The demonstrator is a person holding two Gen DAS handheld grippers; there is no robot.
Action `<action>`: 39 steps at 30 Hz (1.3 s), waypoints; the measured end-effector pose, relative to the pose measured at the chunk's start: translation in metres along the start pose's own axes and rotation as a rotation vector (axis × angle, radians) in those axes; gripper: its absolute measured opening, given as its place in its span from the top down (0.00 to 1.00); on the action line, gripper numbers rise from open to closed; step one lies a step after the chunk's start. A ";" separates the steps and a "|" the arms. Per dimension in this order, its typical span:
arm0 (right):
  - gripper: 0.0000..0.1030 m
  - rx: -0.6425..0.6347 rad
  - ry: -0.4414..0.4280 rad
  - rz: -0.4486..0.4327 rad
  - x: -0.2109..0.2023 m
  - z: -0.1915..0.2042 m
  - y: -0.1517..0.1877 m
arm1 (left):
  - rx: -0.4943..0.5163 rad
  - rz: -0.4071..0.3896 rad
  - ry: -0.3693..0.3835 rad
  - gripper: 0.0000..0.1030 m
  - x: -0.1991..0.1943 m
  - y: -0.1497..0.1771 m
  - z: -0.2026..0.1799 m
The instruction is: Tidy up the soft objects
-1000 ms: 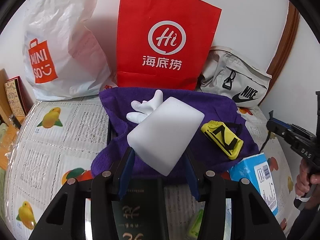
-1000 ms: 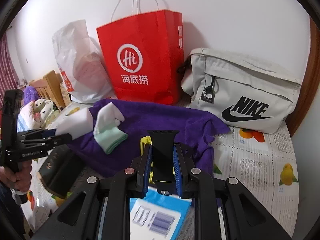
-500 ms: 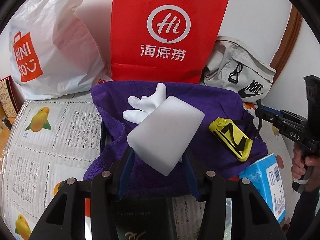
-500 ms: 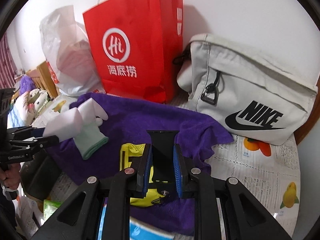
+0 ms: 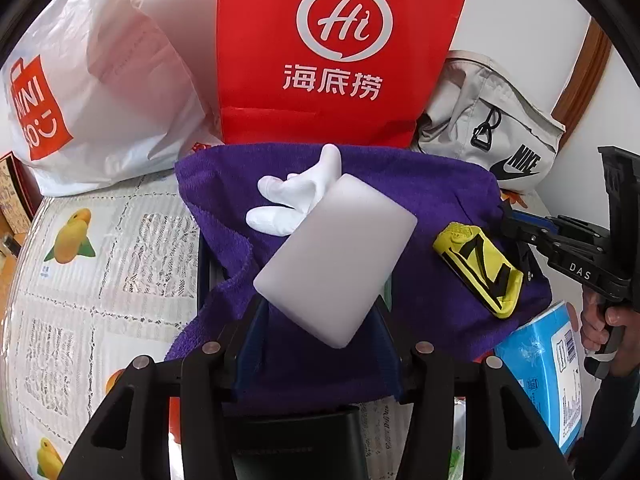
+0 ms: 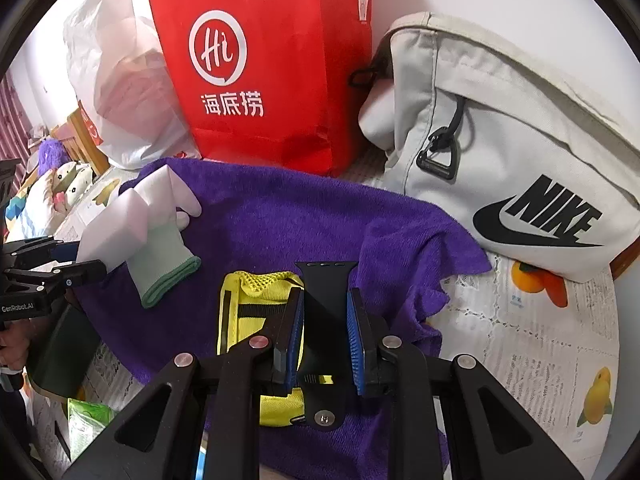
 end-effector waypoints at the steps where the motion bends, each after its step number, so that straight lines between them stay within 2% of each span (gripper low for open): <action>1: 0.79 -0.002 0.002 0.003 0.000 0.000 0.000 | -0.001 0.003 0.000 0.52 0.000 0.000 0.000; 3: 0.77 -0.004 0.003 0.000 -0.003 0.001 0.001 | -0.002 0.008 -0.002 0.52 -0.001 0.000 0.001; 5: 0.65 -0.009 -0.003 -0.005 -0.007 0.003 0.001 | -0.002 0.021 -0.005 0.47 -0.001 0.001 0.001; 6: 0.54 -0.014 -0.002 -0.007 -0.008 0.004 0.000 | -0.003 0.024 -0.009 0.47 -0.001 0.002 0.002; 7: 0.49 -0.019 0.002 -0.012 -0.011 0.005 0.000 | -0.009 0.025 -0.014 0.47 -0.002 0.003 0.003; 8: 0.49 -0.021 0.005 -0.022 -0.015 0.006 0.001 | -0.014 0.027 -0.015 0.46 -0.003 0.004 0.004; 12: 0.47 -0.016 0.005 -0.040 -0.030 0.009 0.007 | -0.043 0.033 -0.002 0.34 -0.009 0.010 0.005; 15: 0.42 0.008 0.002 -0.055 -0.046 0.010 0.014 | -0.058 0.036 -0.005 0.32 -0.016 0.015 0.006; 18: 0.42 0.034 0.003 -0.069 -0.063 0.014 0.024 | -0.073 0.024 -0.010 0.32 -0.027 0.019 0.008; 22: 0.27 0.062 -0.003 -0.091 -0.088 0.026 0.042 | -0.079 -0.011 -0.011 0.32 -0.050 0.026 0.006; 26: 0.25 0.071 0.011 -0.117 -0.115 0.039 0.063 | -0.099 -0.047 0.003 0.32 -0.075 0.034 0.003; 32: 0.25 0.083 -0.060 -0.123 -0.143 0.070 0.097 | -0.125 -0.082 0.024 0.32 -0.109 0.056 0.001; 36: 0.25 0.092 -0.129 -0.084 -0.143 0.098 0.122 | -0.132 -0.077 0.027 0.32 -0.118 0.077 0.000; 39: 0.25 0.070 -0.124 -0.059 -0.137 0.116 0.139 | -0.119 -0.062 0.025 0.32 -0.123 0.093 -0.001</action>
Point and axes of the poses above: each gripper's, at about its wrist camera, not at the fingertips, and x roughly the way its jaws point, z to its left, y to its underside, the point moved 8 cm from there along x, roughly the way its jaws point, and after that the axes turned 8 degrees about x, right-handed, at the moved point
